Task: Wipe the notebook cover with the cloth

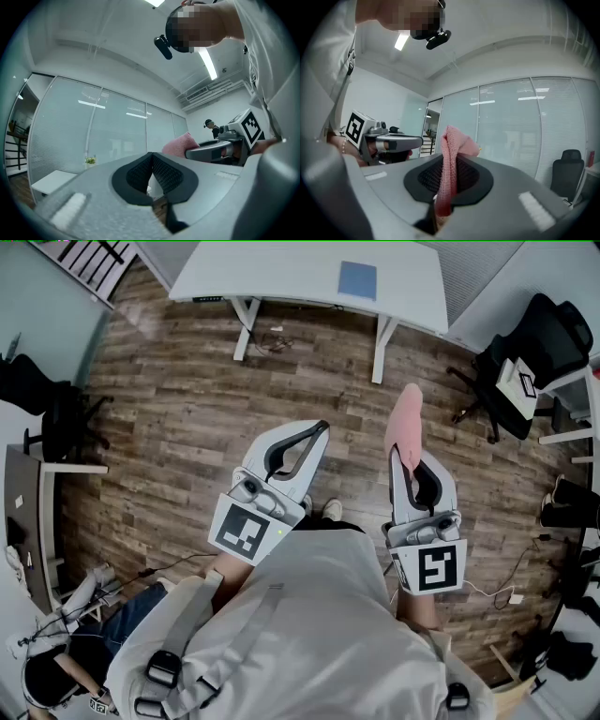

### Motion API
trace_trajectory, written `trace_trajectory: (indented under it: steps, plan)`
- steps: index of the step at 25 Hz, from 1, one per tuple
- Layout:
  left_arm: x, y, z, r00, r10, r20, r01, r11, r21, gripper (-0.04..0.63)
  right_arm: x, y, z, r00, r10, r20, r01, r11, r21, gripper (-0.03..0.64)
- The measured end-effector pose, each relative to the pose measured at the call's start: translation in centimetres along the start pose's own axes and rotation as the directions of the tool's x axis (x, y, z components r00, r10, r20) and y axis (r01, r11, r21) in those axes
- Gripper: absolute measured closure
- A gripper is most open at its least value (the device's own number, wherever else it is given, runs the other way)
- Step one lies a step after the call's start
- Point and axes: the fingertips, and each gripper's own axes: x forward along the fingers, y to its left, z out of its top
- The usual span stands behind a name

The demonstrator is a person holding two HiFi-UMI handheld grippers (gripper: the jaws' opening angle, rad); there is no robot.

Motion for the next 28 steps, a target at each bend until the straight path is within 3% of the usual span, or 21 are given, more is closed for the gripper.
trace_trajectory:
  steps: [17, 28]
  plan:
    - [-3.1, 5.6, -0.3, 1.0, -0.015, 0.003, 0.015, 1.0, 0.001, 0.594, 5.1, 4.1, 0.6, 1.0, -0.012, 0.011, 0.012, 1.0, 0.022, 0.584]
    - [0.5, 9.2, -1.6, 1.0, -0.02, 0.0, 0.02, 1.0, -0.005, 0.595, 9.5, 1.7, -0.4, 1.0, -0.018, 0.003, 0.018, 1.0, 0.022, 0.584]
